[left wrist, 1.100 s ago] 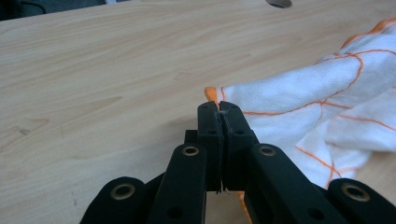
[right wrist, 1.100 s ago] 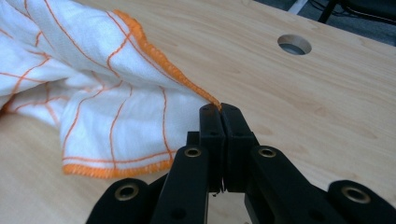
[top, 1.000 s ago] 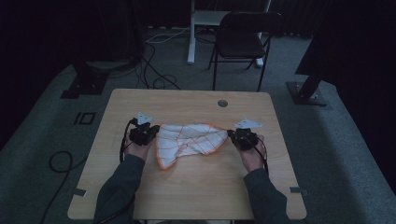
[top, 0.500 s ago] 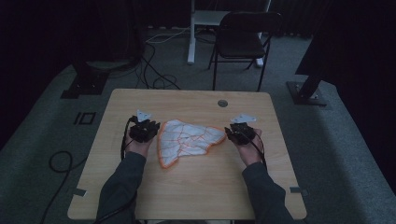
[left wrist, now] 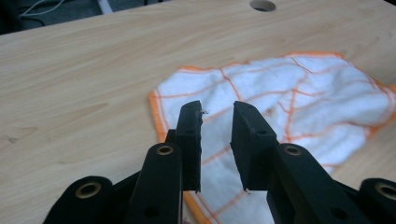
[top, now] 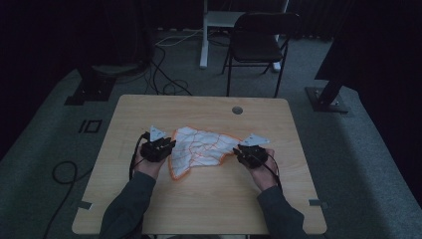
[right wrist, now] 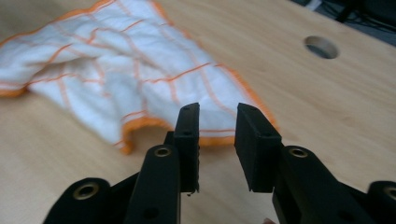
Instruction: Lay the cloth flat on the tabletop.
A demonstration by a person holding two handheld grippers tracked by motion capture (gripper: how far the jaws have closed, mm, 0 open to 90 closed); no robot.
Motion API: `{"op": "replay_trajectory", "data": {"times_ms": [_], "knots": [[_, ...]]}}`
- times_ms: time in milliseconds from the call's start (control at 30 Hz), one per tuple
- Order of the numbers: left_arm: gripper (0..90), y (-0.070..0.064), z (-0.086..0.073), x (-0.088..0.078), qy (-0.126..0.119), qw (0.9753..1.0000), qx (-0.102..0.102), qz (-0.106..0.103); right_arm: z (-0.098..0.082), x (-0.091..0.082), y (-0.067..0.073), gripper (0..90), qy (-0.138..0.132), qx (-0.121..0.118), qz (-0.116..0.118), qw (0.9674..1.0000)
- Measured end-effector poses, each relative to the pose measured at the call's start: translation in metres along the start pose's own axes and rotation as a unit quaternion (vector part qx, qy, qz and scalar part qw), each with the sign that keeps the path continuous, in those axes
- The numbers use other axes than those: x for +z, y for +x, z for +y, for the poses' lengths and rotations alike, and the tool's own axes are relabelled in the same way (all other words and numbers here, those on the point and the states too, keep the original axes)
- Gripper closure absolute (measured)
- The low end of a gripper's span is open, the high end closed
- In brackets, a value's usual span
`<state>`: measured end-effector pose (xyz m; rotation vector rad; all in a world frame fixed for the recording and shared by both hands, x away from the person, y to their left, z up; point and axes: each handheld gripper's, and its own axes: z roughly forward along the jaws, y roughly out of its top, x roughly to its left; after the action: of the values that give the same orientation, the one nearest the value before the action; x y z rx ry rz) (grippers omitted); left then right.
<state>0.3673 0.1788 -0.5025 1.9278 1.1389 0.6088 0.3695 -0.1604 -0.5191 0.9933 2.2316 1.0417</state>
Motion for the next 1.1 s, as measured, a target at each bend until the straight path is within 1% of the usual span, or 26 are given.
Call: {"op": "replay_trajectory", "data": {"times_ms": [33, 100, 133, 200, 333, 367, 400, 500, 600, 633, 667, 700, 767, 833, 900, 933, 967, 1000, 1033, 1100], "knots": [[74.0, -0.003, -0.003, -0.001, 0.001, 1.0000, 0.006, -0.005, 0.000, 0.000, 0.000, 72.9, 0.000, 0.000, 0.000, 1.0000], [76.1, -0.009, -0.009, -0.001, 0.007, 0.9998, 0.018, -0.010, -0.003, 0.000, 0.009, 80.1, 0.000, -0.016, 0.018, 0.9997], [76.2, -0.009, -0.009, -0.001, 0.007, 0.9998, 0.018, -0.010, -0.003, 0.000, 0.009, 80.1, 0.000, -0.016, 0.018, 0.9997], [76.2, -0.014, -0.013, -0.002, 0.007, 0.9996, 0.021, -0.017, -0.004, 0.001, 0.014, 81.4, 0.000, -0.023, 0.024, 0.9995], [76.1, -0.020, -0.017, -0.005, 0.002, 0.9995, 0.024, -0.022, -0.007, 0.002, 0.017, 81.7, 0.002, -0.022, 0.029, 0.9993], [76.1, -0.024, -0.022, -0.007, 0.002, 0.9992, 0.030, -0.028, -0.008, 0.003, 0.018, 81.8, 0.004, -0.024, 0.031, 0.9992], [76.0, -0.026, -0.024, -0.007, 0.003, 0.9991, 0.032, -0.029, -0.012, 0.006, 0.023, 81.8, 0.013, -0.034, 0.035, 0.9987], [75.9, -0.031, -0.031, -0.008, 0.008, 0.9988, 0.034, -0.034, -0.016, 0.010, 0.028, 81.5, 0.019, -0.035, 0.040, 0.9984], [75.9, -0.033, -0.035, -0.008, 0.009, 0.9988, 0.030, -0.039, -0.019, 0.013, 0.030, 80.7, 0.023, -0.035, 0.043, 0.9982], [75.9, -0.037, -0.041, -0.008, 0.016, 0.9983, 0.034, -0.044, -0.022, 0.016, 0.033, 79.1, 0.026, -0.039, 0.046, 0.9979], [75.8, -0.037, -0.041, -0.008, 0.016, 0.9983, 0.034, -0.044, -0.022, 0.018, 0.034, 78.4, 0.028, -0.040, 0.046, 0.9978], [75.6, -0.041, -0.045, -0.008, 0.018, 0.9981, 0.035, -0.047, -0.023, 0.019, 0.035, 78.1, 0.029, -0.039, 0.047, 0.9977], [75.2, -0.043, -0.047, -0.008, 0.021, 0.9979, 0.035, -0.050, -0.023, 0.020, 0.036, 77.5, 0.029, -0.038, 0.048, 0.9977], [74.0, -0.047, -0.051, -0.007, 0.023, 0.9975, 0.035, -0.056, -0.023, 0.023, 0.037, 76.0, 0.031, -0.039, 0.049, 0.9975], [70.5, -0.051, -0.054, -0.005, 0.028, 0.9965, 0.038, -0.069, -0.023, 0.025, 0.038, 73.9, 0.033, -0.041, 0.049, 0.9974], [69.0, -0.053, -0.057, -0.002, 0.035, 0.9960, 0.042, -0.070, -0.022, 0.026, 0.038, 73.3, 0.034, -0.038, 0.049, 0.9975], [66.6, -0.053, -0.057, -0.002, 0.035, 0.9960, 0.042, -0.070, -0.022, 0.026, 0.038, 73.3, 0.034, -0.038, 0.049, 0.9975], [66.6, -0.055, -0.060, 0.001, 0.040, 0.9957, 0.042, -0.072, -0.022, 0.028, 0.038, 72.8, 0.035, -0.038, 0.047, 0.9976], [63.8, -0.056, -0.061, 0.002, 0.043, 0.9957, 0.043, -0.069, -0.021, 0.029, 0.038, 72.8, 0.038, -0.037, 0.047, 0.9975], [61.1, -0.058, -0.063, 0.004, 0.050, 0.9954, 0.050, -0.065, -0.020, 0.030, 0.038, 72.4, 0.040, -0.036, 0.046, 0.9975]]}}
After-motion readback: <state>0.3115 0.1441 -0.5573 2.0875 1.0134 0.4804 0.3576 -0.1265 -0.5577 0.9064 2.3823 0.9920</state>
